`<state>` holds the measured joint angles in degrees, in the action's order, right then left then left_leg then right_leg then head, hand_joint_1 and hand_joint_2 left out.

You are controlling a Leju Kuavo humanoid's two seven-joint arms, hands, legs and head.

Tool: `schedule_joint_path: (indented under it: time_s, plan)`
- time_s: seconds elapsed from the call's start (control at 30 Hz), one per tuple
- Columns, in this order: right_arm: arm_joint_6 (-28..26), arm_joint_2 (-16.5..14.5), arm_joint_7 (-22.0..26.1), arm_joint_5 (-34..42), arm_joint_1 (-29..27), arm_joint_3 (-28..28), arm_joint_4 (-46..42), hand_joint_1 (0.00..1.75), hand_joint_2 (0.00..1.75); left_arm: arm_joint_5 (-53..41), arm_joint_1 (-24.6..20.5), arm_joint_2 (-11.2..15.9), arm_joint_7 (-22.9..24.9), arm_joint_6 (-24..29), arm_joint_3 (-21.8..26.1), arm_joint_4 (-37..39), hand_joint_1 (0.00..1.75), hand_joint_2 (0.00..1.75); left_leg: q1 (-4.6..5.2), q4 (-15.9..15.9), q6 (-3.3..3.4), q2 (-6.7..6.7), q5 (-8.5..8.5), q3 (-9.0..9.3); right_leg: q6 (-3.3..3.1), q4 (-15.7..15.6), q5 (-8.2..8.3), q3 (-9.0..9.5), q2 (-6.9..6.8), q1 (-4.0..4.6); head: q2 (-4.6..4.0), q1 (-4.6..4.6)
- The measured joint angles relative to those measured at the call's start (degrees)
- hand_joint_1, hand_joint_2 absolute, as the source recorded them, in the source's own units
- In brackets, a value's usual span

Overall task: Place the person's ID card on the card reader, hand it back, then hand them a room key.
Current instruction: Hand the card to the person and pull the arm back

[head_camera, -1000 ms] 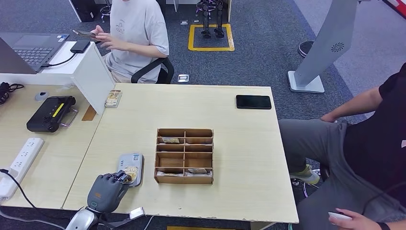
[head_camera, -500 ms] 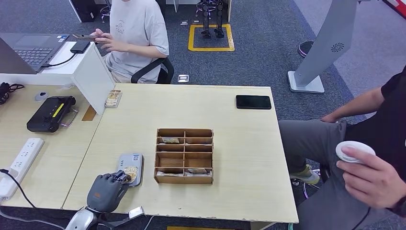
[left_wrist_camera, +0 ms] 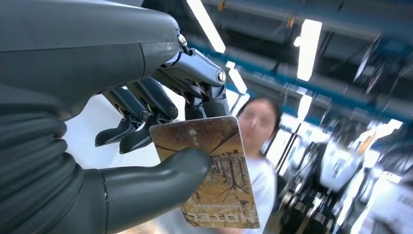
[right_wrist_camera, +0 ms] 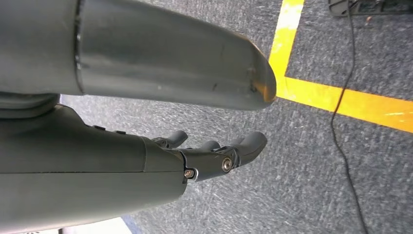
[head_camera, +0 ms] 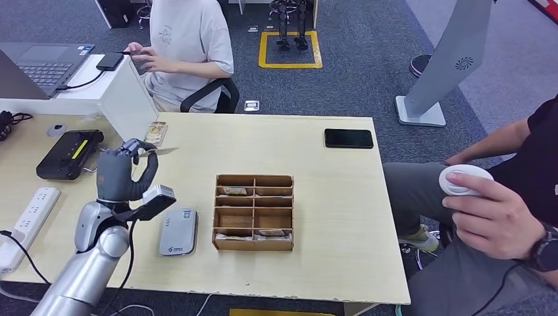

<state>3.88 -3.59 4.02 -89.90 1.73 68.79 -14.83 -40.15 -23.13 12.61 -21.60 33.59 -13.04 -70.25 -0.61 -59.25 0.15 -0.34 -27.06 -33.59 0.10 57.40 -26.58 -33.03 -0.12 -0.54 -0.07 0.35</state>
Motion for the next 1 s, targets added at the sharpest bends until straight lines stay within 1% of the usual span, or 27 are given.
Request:
schedule_joint_path:
  time_s: [0.07,0.13,0.2,0.27,0.33,0.4,0.5,0.7,0.87,1.0]
  plan:
    - [-0.2,0.1,0.0,0.0,0.0,-0.4,0.4,0.0,0.0,-0.4,-2.0,0.4,0.0,0.1,-0.1,-0.5,1.75,1.75,0.0,0.0,0.0,0.12,0.0,0.05,-0.01,0.0,0.01,-0.03,0.13,0.0,0.0,-0.03]
    - [-0.4,0.2,0.0,0.0,0.0,-0.6,0.8,0.0,0.0,-0.7,-2.8,0.5,-0.1,0.5,-0.3,-0.9,1.75,1.75,0.0,0.0,0.0,0.14,0.0,0.03,0.0,0.0,0.01,-0.1,0.17,0.0,0.0,-0.03]
    - [-0.6,0.4,0.0,0.0,0.0,-1.0,1.1,0.0,0.0,-2.5,-4.1,0.8,1.0,0.3,-0.8,-1.0,1.75,1.75,-0.02,0.0,-0.01,0.14,0.01,-0.07,0.0,0.0,0.01,-0.22,0.19,0.01,0.0,-0.03]
    - [-0.6,0.7,0.0,0.0,0.1,-1.7,1.6,0.0,0.0,-4.9,-7.7,1.7,3.9,-1.4,-1.7,-0.6,1.75,1.75,-0.06,-0.1,0.03,0.11,0.08,-0.28,-0.01,0.0,0.05,-0.36,0.15,0.06,0.0,-0.03]
    - [-0.6,0.9,0.0,0.0,0.3,-2.3,2.0,0.0,0.0,-6.0,-12.6,2.6,6.4,-3.5,-2.3,0.6,1.75,1.75,-0.08,-0.1,0.07,0.11,0.13,-0.4,-0.05,0.0,0.1,-0.43,0.13,0.11,0.0,-0.03]
    - [-0.7,1.1,0.0,0.0,0.5,-2.9,2.4,0.0,0.0,-6.7,-16.5,3.3,7.4,-4.2,-2.6,1.9,1.75,1.75,-0.08,-0.1,0.07,0.21,0.13,-0.37,-0.09,0.0,0.13,-0.44,0.21,0.11,0.0,-0.05]
    - [-0.8,1.4,-0.2,0.0,0.5,-3.9,2.8,0.0,0.0,-8.4,-20.1,4.0,7.7,-3.9,-3.1,3.8,1.75,1.75,-0.07,-0.1,0.07,0.29,0.13,-0.34,-0.1,0.0,0.14,-0.45,0.29,0.11,0.0,-0.06]
    - [-0.8,1.8,-0.1,0.0,0.6,-5.4,3.4,0.0,0.0,-12.7,-23.0,4.6,9.2,-1.3,-4.5,7.2,1.75,1.75,-0.06,-0.1,0.07,0.3,0.12,-0.36,-0.09,0.0,0.13,-0.47,0.31,0.1,0.0,-0.07]
    - [-0.9,1.9,0.1,0.0,0.9,-6.5,3.7,0.0,0.0,-15.9,-23.5,4.9,10.4,-0.2,-5.9,9.7,1.75,1.75,-0.06,-0.1,0.07,0.31,0.12,-0.36,-0.09,0.0,0.13,-0.47,0.32,0.1,0.0,-0.05]
    - [-0.8,2.0,-0.3,0.0,1.0,-7.2,3.9,0.0,0.0,-16.9,-23.6,5.3,10.4,0.1,-7.1,11.4,1.75,1.75,-0.06,-0.1,0.07,0.31,0.12,-0.37,-0.09,0.0,0.13,-0.47,0.31,0.1,0.0,-0.06]
